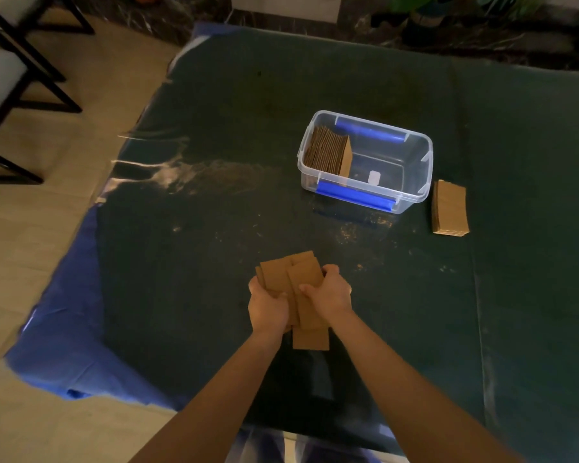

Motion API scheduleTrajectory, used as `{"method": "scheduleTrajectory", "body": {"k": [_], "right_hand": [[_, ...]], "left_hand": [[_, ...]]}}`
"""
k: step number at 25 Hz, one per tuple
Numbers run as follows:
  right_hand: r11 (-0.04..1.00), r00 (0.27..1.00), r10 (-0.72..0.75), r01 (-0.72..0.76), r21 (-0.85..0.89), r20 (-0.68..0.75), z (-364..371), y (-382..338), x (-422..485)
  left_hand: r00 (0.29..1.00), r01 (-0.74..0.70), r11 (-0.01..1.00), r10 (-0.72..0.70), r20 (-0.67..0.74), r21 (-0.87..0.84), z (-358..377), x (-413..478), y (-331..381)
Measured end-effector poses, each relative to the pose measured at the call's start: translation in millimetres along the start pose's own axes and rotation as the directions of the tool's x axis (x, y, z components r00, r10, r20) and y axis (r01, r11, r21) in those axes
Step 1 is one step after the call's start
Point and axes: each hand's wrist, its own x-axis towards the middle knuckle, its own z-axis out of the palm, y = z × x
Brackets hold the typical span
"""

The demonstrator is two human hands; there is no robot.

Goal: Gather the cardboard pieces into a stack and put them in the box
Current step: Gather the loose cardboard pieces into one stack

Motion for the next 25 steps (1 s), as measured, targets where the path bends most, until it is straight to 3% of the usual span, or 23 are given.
{"method": "scheduleTrajectory", "body": {"k": [5,10,13,15,16,18,20,25], "right_hand": [[0.975,0.993,-0.114,0.118,0.187,-0.033,-34.2,5.9,-5.7],[0.879,0.969,-0.005,0.122,0.461,-0.247,-147.8,27.6,-12.4],[0.802,0.962,-0.012,0.173,0.571,-0.274,-212.4,40.0,-5.3],[0.835,0.956,-0.02,0.178,0.521,-0.294,-237.6,47.5,13.7],[0.857,0.947,-0.004,0.168,0.486,-0.32,-247.5,52.5,27.1],[0.89,0.933,0.034,0.134,0.436,-0.357,-263.1,64.2,60.3],[0.904,0.933,0.072,0.089,0.419,-0.353,-270.6,74.2,92.6],[0.933,0.934,0.103,0.028,0.358,-0.342,-267.4,95.6,165.3]], "left_hand": [[0.998,-0.054,0.998,0.056,0.041,-0.045,13.6,-6.8,11.9],[0.963,-0.111,0.971,0.157,0.218,-0.212,64.6,-28.6,60.1],[0.852,-0.123,0.942,0.261,0.454,-0.311,115.9,-46.9,97.7],[0.716,-0.081,0.925,0.313,0.624,-0.372,157.5,-55.8,123.9],[0.686,-0.047,0.929,0.297,0.665,-0.367,180.7,-58.9,136.6],[0.723,-0.044,0.962,0.216,0.656,-0.268,228.5,-58.4,159.5],[0.785,-0.162,0.982,0.186,0.592,-0.094,267.9,-46.6,171.3],[0.869,-0.378,0.915,0.297,0.395,0.144,333.4,4.7,175.8]]}}
